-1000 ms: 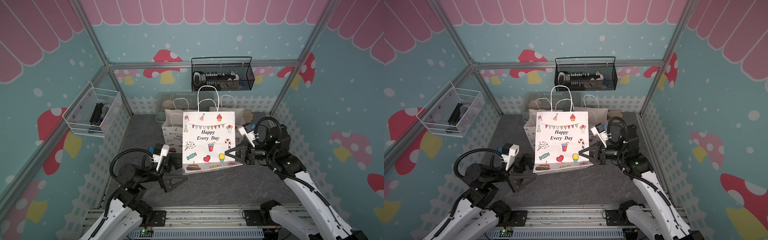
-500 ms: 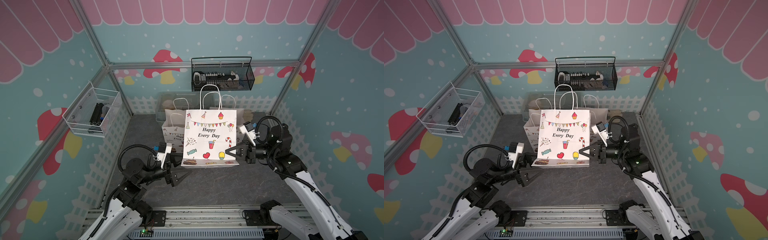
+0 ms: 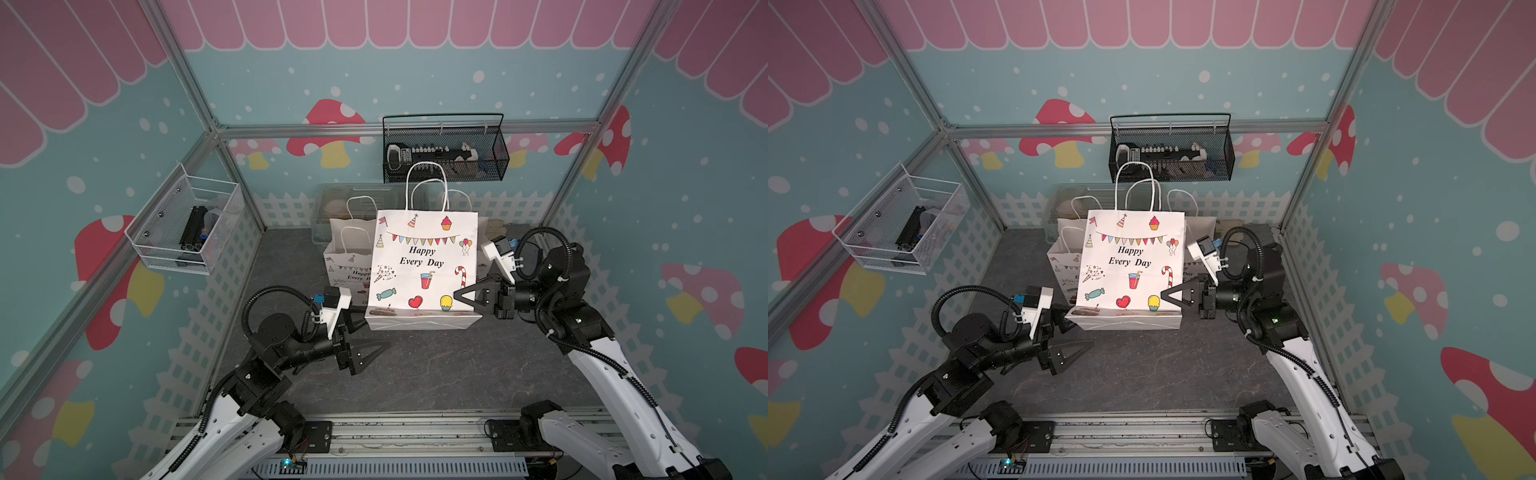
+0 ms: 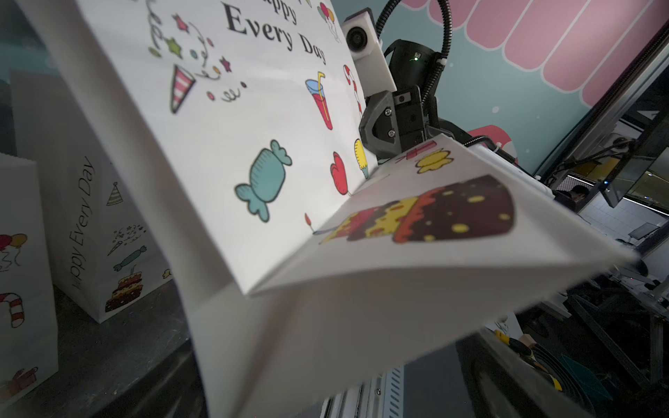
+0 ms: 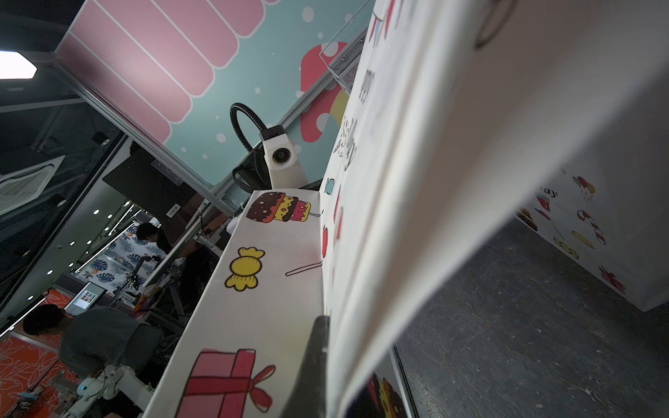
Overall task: Put away the paper bag
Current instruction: Press the paper bag.
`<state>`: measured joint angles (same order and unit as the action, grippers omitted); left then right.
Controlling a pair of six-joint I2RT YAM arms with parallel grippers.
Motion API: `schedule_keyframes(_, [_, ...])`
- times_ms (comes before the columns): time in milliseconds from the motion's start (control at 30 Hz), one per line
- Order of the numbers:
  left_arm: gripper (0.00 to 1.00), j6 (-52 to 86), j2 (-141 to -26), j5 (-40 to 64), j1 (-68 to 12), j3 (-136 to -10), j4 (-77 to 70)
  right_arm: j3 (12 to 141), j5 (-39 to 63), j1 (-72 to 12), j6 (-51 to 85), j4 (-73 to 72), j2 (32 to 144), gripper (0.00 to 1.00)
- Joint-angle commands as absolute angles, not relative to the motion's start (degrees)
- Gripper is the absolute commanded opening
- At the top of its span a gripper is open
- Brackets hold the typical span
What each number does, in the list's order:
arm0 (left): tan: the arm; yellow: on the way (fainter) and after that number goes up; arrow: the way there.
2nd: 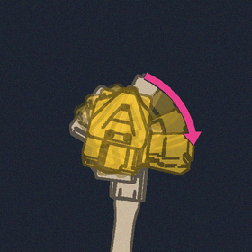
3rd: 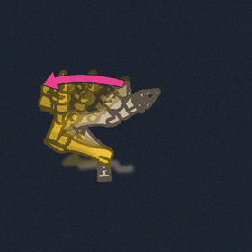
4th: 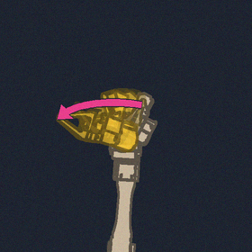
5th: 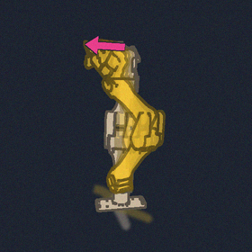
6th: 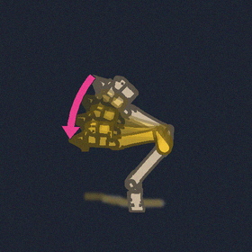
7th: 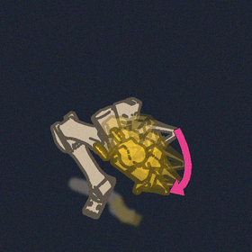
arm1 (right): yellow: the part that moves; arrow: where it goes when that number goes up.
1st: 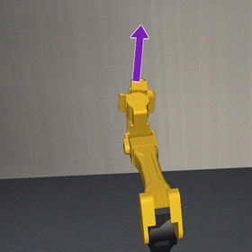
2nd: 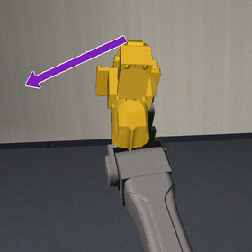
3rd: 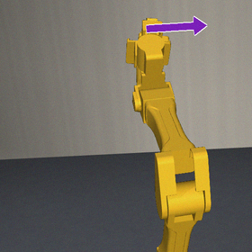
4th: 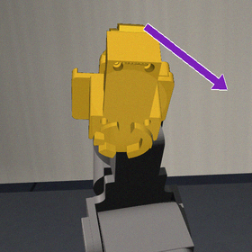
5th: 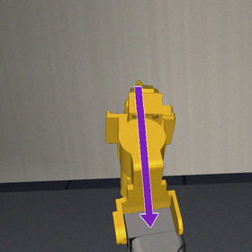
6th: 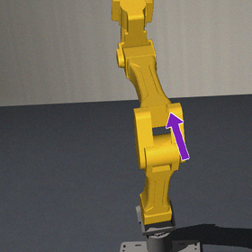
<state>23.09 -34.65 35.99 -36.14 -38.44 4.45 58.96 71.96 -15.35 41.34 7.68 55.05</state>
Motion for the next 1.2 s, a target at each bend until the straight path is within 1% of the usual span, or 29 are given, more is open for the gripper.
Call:
schedule_keyframes(0, [0.97,22.1,-36.0,34.4,-36.5,-40.2,2.6,59.2,73.4,-15.1,38.0,10.6,53.4,0.0])
schedule_keyframes(400, [0.96,30.8,-42.0,41.7,-36.5,-41.0,-15.8,57.2,73.4,-16.1,37.4,9.3,50.9,0.0])
schedule_keyframes(567, [0.92,33.3,-43.3,43.4,-36.5,-41.7,-19.8,57.1,72.8,-16.5,34.7,11.8,50.2,0.0])
schedule_keyframes(833, [0.75,35.0,-45.7,42.7,-36.5,-40.6,-21.1,56.2,71.9,-17.0,33.9,11.0,48.4,0.0])
schedule_keyframes(967, [0.66,35.7,-46.7,42.3,-36.5,-40.6,-21.0,54.6,71.1,-17.1,36.2,7.1,48.0,0.0])
schedule_keyframes(1067, [0.56,35.8,-46.8,41.0,-36.5,-40.3,-21.0,54.2,69.8,-17.3,36.7,6.0,47.8,0.0])
schedule_keyframes(1167, [0.5,36.8,-47.4,40.6,-36.5,-40.6,-20.8,53.7,69.0,-17.3,36.7,5.4,47.2,0.01])
